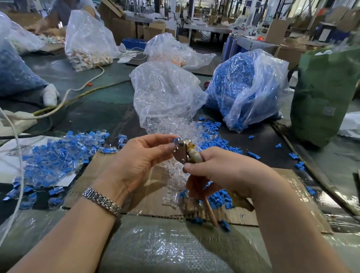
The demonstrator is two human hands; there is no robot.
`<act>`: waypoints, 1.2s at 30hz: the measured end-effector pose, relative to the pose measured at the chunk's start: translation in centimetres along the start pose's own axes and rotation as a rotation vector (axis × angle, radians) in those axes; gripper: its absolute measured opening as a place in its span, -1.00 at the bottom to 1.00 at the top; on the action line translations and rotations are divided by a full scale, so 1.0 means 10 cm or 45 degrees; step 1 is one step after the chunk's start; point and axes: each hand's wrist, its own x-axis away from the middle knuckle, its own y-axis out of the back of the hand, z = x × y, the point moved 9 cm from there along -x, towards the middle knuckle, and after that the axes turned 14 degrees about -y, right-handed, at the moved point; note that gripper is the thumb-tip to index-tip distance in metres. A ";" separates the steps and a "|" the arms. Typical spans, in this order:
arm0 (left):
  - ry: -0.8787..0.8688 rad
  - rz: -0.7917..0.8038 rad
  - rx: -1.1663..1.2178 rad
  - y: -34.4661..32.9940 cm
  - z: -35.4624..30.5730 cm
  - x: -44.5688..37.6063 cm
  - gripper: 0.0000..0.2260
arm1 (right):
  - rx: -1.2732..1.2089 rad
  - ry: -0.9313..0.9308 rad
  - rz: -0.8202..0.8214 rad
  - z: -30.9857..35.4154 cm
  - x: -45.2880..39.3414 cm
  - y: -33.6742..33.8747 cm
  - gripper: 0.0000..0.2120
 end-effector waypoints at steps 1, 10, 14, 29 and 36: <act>-0.004 0.001 -0.020 0.00 0.00 0.01 -0.80 | 0.002 0.005 -0.006 0.00 0.00 0.01 -0.80; -0.036 0.055 -0.118 -0.01 -0.06 0.04 -0.77 | -0.023 0.034 -0.133 0.00 -0.06 -0.04 -0.57; -0.099 0.057 -0.231 0.02 -0.14 0.04 -0.79 | 0.026 0.004 -0.151 -0.01 -0.02 -0.01 -0.57; -0.241 -0.181 -1.877 0.64 -0.63 0.32 -0.86 | 0.636 -0.529 -1.086 -0.93 0.08 0.97 -0.47; -0.027 0.471 -1.216 0.04 -0.19 0.66 -0.86 | 0.681 -0.509 -1.116 -0.78 0.09 0.94 -0.41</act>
